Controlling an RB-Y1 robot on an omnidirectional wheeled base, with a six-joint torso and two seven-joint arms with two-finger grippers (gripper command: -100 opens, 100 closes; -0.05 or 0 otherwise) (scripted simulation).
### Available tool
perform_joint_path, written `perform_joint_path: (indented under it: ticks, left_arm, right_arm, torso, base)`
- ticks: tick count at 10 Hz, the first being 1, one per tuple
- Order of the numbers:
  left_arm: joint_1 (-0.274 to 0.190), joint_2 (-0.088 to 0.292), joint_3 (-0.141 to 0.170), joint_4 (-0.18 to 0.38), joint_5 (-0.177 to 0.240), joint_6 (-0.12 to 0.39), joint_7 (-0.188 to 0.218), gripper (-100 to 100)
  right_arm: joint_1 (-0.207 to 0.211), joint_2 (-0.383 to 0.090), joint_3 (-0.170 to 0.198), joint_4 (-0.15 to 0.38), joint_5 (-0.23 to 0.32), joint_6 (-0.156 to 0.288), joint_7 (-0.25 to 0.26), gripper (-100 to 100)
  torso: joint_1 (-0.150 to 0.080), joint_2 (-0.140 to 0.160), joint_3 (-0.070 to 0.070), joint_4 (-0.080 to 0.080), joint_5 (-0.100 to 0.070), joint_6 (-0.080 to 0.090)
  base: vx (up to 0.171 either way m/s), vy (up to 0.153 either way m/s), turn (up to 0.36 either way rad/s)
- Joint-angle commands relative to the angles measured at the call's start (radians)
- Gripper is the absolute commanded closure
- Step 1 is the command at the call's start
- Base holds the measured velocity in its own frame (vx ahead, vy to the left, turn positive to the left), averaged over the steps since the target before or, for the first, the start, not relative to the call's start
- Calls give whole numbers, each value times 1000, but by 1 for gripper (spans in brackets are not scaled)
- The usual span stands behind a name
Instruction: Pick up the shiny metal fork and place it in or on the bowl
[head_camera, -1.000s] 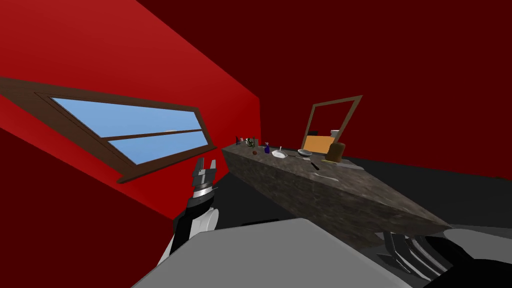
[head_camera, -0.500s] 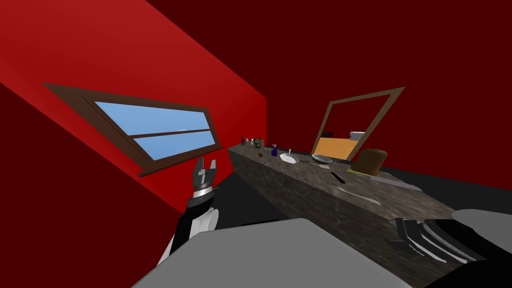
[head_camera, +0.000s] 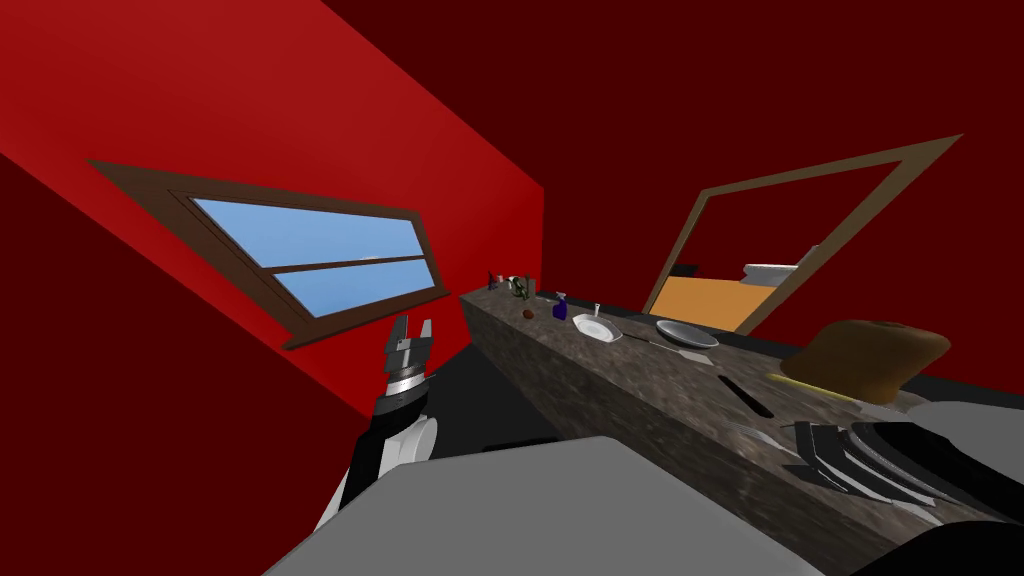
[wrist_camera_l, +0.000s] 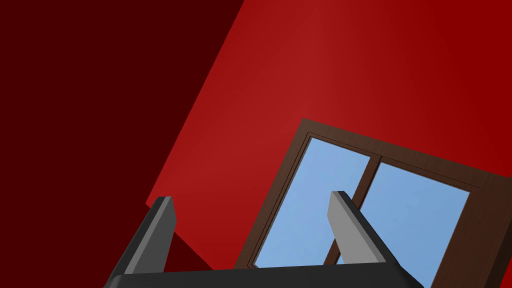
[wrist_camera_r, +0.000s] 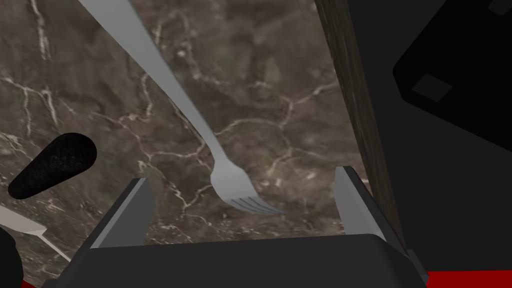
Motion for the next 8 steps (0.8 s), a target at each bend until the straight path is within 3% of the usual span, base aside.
perform_joint_path:
  ticks: [1,3,4,5,8]
  left_arm:
    - [0,0,0,0,0,0,0,0]
    - [0,0,0,0,0,0,0,0]
    - [0,0,0,0,0,0,0,0]
    - [0,0,0,0,0,0,0,0]
    - [0,0,0,0,0,0,0,0]
  right_arm:
    - [1,34,1,12,6,17,11,-100]
    - [2,61,2,21,10,30,19,-100]
    - [-1,52,3,17,10,26,13,-100]
    - [-1,54,3,19,11,27,16,100]
    - [-1,52,3,19,12,27,18,100]
  torso:
    - [0,0,0,0,0,0]
    - [-1,3,2,1,0,0]
    - [-1,3,2,1,0,0]
    - [0,4,2,1,0,0]
    - [1,4,3,1,-1,1]
  base:
    - [18,-20,64]
    - [16,-31,64]
    - [3,-12,7]
    - [0,0,0]
    - [0,-2,1]
